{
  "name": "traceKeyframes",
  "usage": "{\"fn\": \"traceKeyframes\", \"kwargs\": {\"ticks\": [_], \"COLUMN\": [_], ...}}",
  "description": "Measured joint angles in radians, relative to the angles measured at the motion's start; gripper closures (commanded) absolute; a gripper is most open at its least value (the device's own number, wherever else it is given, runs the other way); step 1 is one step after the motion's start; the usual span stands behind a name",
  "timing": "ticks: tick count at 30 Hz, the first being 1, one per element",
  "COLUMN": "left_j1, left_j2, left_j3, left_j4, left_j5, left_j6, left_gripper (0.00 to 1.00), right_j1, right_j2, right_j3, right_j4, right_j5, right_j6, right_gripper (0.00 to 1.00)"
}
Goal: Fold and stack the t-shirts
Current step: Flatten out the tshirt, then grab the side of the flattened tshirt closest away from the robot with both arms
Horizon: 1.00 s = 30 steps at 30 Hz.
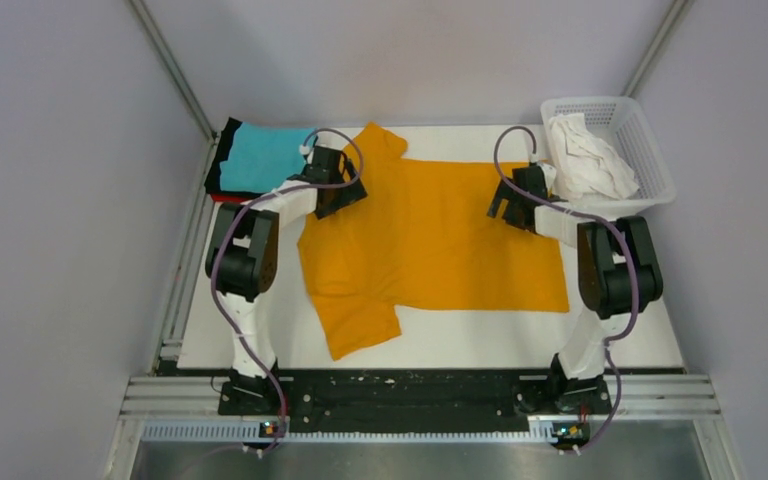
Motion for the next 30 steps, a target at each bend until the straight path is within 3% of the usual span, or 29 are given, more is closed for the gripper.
{"fn": "traceKeyframes", "kwargs": {"ticks": [7, 13, 24, 30], "left_j1": [-0.002, -0.065, -0.371, -0.529], "left_j2": [-0.066, -0.37, -0.788, -1.007], "left_j3": [-0.072, -0.326, -0.692, -0.797], "left_j4": [-0.014, -0.02, -0.109, -0.277], "left_j5": [0.039, 0.026, -0.133, -0.195], "left_j6": [0.023, 0.019, -0.149, -0.281], "left_gripper": [0.01, 0.01, 0.01, 0.01], "right_j1": [-0.002, -0.002, -0.002, -0.002], "right_j2": [-0.049, -0.45, -1.189, -1.39], "right_j3": [-0.001, -0.241, -0.639, -0.697], "right_j4": [-0.062, -0.113, -0.244, -0.307], "right_j5": [-0.057, -0.079, -0.064, -0.053], "right_j6": [-0.019, 0.019, 0.182, 0.205], "right_gripper": [0.01, 0.01, 0.01, 0.01]}}
